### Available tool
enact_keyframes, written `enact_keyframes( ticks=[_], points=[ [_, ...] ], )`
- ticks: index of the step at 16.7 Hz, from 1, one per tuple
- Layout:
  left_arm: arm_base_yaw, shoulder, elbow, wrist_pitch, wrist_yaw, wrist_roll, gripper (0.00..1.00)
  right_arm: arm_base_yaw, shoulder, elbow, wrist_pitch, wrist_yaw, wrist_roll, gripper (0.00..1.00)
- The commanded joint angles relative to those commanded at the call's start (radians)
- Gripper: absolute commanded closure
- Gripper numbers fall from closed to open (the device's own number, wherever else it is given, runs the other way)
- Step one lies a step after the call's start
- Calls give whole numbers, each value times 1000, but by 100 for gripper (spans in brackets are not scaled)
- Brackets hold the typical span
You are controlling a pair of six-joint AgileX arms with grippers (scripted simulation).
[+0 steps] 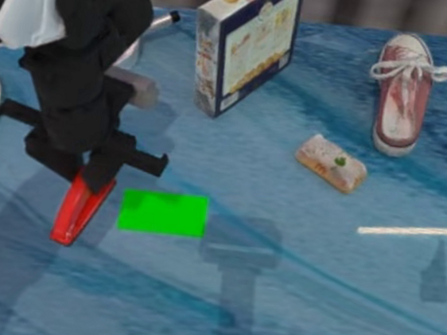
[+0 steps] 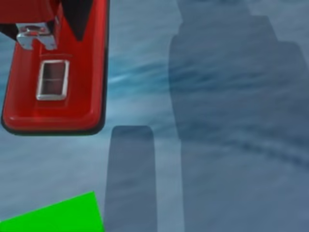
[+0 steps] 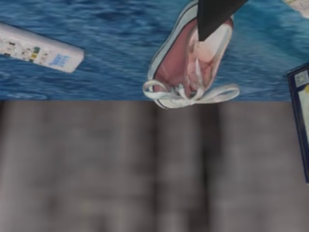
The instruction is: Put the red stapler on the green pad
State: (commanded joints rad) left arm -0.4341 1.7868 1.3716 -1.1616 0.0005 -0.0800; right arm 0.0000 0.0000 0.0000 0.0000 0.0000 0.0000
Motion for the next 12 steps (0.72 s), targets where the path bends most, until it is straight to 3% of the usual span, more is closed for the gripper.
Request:
enact_keyframes(
  ticks=[3,12],
  points=[
    [-23,75,108,-43,1,179,100,0,0,0,0,0,0,0],
    [-111,321,463,-186,7,926,100,0,0,0,0,0,0,0]
  ],
)
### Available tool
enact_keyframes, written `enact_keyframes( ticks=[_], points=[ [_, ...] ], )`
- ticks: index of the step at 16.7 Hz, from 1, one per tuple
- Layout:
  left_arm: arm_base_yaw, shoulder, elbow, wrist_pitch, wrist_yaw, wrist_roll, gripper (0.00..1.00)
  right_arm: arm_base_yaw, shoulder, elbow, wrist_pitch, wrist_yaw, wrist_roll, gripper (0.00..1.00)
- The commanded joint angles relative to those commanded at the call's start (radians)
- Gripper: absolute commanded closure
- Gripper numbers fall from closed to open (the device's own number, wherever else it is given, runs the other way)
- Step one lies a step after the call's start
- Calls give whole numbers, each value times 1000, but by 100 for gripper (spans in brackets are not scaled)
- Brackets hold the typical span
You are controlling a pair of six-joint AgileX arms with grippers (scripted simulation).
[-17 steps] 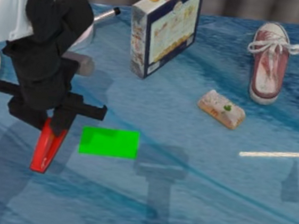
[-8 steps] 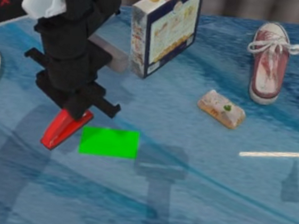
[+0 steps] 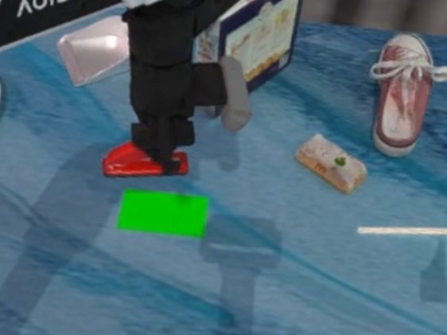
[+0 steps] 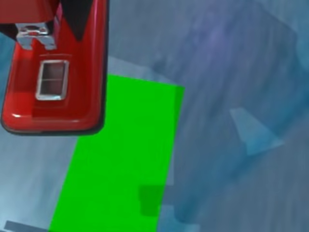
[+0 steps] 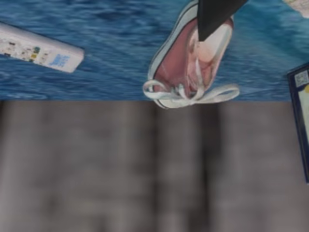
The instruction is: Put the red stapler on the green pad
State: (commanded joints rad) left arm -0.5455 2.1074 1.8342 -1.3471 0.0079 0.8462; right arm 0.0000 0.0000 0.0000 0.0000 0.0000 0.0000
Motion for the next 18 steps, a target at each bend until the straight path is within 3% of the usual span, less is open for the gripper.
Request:
enact_keyframes(
  ticks=[4,11,18],
  points=[
    [-20,38,89,-17,1,153,100,0,0,0,0,0,0,0],
    [-13,37,79,0,-1,166,100,0,0,0,0,0,0,0],
    [1,73,-172,294,1,181,100,0,0,0,0,0,0,0]
  ],
)
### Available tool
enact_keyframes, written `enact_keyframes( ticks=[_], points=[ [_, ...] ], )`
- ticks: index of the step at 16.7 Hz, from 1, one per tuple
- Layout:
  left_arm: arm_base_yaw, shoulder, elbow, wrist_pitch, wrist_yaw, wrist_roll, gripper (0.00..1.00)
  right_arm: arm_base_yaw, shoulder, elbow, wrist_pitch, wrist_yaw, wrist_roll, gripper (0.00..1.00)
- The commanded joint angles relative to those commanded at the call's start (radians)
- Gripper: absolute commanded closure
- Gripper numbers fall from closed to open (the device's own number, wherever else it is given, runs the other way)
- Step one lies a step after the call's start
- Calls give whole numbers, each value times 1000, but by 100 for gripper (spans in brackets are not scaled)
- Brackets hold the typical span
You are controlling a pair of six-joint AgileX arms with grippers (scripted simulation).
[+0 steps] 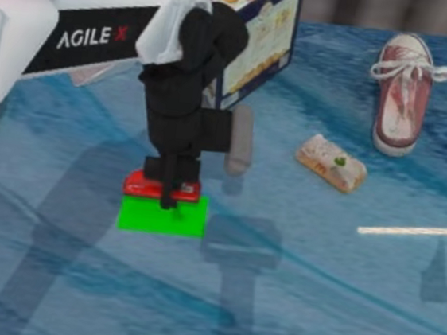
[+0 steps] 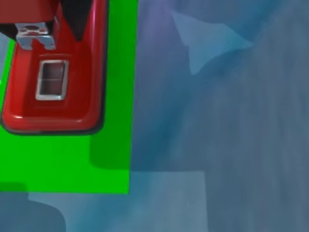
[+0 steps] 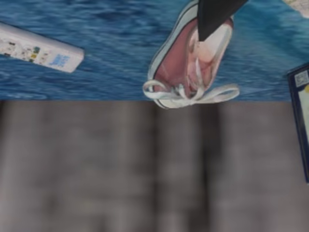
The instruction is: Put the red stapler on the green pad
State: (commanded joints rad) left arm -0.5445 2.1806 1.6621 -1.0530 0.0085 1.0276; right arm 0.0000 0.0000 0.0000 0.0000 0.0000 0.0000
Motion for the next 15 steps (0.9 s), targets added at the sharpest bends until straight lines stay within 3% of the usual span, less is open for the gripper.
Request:
enact_keyframes(
  ticks=[7,15],
  points=[
    [0,12,-59,62,0,9,100,0,0,0,0,0,0,0],
    [0,12,-59,62,0,9,40,0,0,0,0,0,0,0]
  ],
)
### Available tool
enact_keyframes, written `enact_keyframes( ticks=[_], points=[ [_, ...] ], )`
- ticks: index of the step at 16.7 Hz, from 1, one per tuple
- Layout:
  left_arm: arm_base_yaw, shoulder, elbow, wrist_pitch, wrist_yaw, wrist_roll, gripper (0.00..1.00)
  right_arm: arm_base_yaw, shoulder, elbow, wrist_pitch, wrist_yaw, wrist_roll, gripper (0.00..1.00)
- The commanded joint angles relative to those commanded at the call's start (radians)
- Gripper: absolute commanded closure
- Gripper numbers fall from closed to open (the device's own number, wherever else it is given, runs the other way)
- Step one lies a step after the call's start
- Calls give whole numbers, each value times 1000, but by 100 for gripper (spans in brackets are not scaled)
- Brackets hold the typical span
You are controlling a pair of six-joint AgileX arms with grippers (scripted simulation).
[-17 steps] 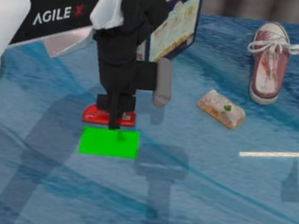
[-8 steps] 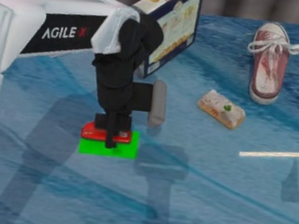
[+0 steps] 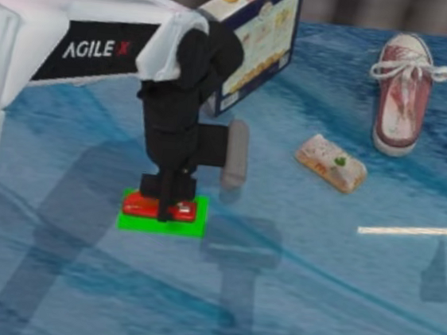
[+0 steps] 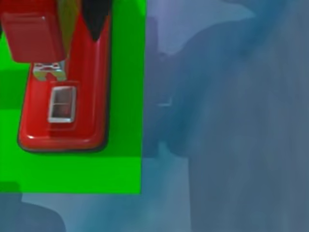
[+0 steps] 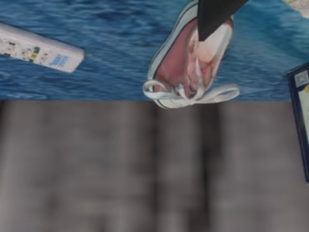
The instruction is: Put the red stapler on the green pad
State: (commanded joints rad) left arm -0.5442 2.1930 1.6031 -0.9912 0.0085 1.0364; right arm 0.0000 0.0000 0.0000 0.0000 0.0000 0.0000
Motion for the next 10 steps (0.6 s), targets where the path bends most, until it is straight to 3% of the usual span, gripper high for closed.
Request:
enact_keyframes(
  ticks=[5,10],
  points=[
    [0,0,0,0,0,0,2,0,0,0,0,0,0,0],
    [0,0,0,0,0,0,0,0,0,0,0,0,0,0]
  ],
)
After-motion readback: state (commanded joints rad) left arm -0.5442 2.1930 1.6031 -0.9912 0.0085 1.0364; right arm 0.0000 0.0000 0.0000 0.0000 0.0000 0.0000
